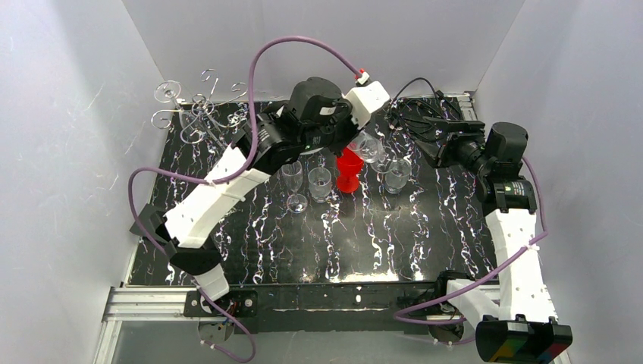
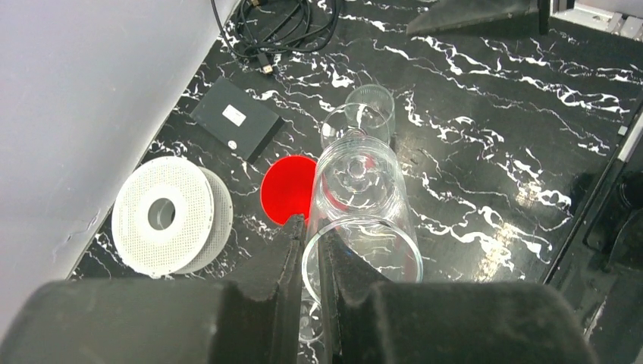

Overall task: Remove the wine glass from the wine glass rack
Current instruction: Place the wine glass at the center of the board.

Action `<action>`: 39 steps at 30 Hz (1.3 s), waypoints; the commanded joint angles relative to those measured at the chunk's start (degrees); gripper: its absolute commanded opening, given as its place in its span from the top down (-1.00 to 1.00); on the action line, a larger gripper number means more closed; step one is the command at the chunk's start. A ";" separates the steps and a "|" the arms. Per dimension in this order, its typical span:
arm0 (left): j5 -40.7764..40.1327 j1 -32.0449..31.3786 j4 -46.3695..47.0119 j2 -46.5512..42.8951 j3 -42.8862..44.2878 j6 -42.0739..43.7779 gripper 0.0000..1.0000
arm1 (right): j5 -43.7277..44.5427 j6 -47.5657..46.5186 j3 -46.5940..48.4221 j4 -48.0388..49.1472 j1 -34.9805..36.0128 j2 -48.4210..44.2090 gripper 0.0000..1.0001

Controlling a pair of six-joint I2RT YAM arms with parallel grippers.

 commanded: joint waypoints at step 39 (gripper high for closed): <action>0.88 -0.18 -4.31 -5.19 -11.77 -0.22 1.00 | 10.09 -21.03 9.67 -9.26 -0.96 -0.38 -0.36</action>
